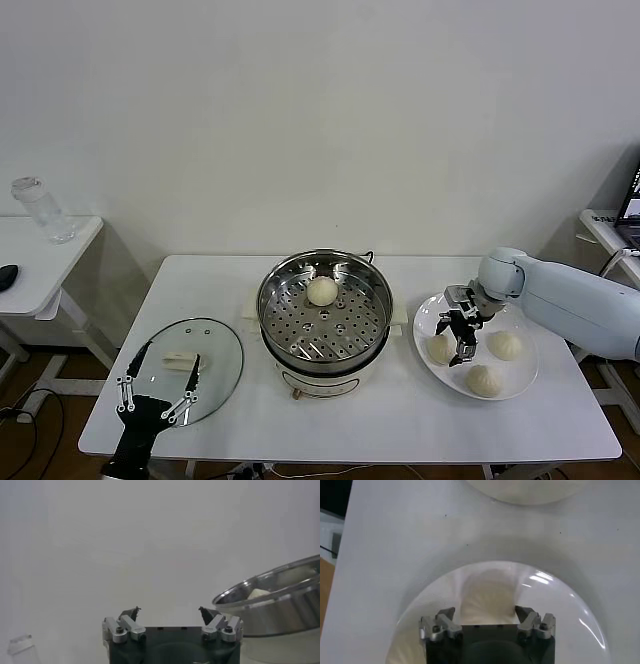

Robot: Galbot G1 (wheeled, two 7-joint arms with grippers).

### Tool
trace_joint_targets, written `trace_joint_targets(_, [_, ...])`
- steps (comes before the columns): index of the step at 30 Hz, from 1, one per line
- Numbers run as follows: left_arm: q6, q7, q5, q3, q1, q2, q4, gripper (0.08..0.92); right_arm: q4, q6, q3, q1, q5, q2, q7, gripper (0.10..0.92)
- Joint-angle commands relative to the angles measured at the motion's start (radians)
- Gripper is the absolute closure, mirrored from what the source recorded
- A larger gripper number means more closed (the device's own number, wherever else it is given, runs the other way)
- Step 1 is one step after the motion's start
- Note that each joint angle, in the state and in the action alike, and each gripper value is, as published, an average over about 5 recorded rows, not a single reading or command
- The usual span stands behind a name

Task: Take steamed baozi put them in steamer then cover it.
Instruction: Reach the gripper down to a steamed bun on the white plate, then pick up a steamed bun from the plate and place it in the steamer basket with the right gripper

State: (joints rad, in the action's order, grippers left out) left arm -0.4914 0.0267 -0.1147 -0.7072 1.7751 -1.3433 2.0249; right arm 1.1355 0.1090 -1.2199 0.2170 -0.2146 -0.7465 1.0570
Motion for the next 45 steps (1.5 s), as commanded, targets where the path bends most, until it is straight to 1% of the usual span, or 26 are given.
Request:
trace_joint_targets(1, [0.006, 0.0, 0.011, -0.006, -0.009, 0.0, 0.005, 0.177, 0.009, 0.003, -0.001, 0.003, -0.005, 0.007, -0.016, 0.329])
trace_joint_targets(6, [0.006, 0.0, 0.01, -0.003, -0.009, 0.0, 0.014, 0.177, 0.039, -0.001, -0.007, 0.067, -0.021, 0.031, -0.003, 0.359])
trace_joint_targets(11, [0.004, 0.0, 0.005, 0.002, -0.005, 0.006, 0.018, 0.177, 0.066, -0.015, -0.043, 0.236, -0.058, 0.047, 0.077, 0.371])
trace_joint_targets(16, [0.005, 0.0, 0.0, 0.014, -0.007, 0.014, 0.014, 0.177, 0.062, -0.014, -0.15, 0.517, -0.179, -0.017, 0.176, 0.371])
trace_joint_targets(20, [0.005, 0.0, -0.008, 0.026, -0.008, 0.017, 0.011, 0.177, 0.102, 0.018, -0.209, 0.66, -0.321, -0.109, 0.187, 0.367])
trace_joint_targets(24, [0.005, 0.001, -0.016, 0.035, -0.004, 0.019, 0.013, 0.177, 0.181, 0.076, -0.238, 0.736, -0.458, -0.197, 0.16, 0.371])
trace_joint_targets(30, [0.005, 0.001, -0.029, 0.049, 0.0, 0.021, 0.013, 0.177, 0.286, 0.153, -0.274, 0.745, -0.57, -0.318, 0.086, 0.37])
trace_joint_targets(37, [0.001, 0.0, -0.039, 0.061, -0.01, 0.014, 0.002, 0.177, 0.288, 0.185, -0.309, 0.631, -0.593, -0.466, -0.078, 0.372])
trace_joint_targets(45, [0.0, -0.001, -0.043, 0.066, -0.013, 0.009, -0.001, 0.177, 0.242, 0.214, -0.332, 0.536, -0.555, -0.557, -0.2, 0.372])
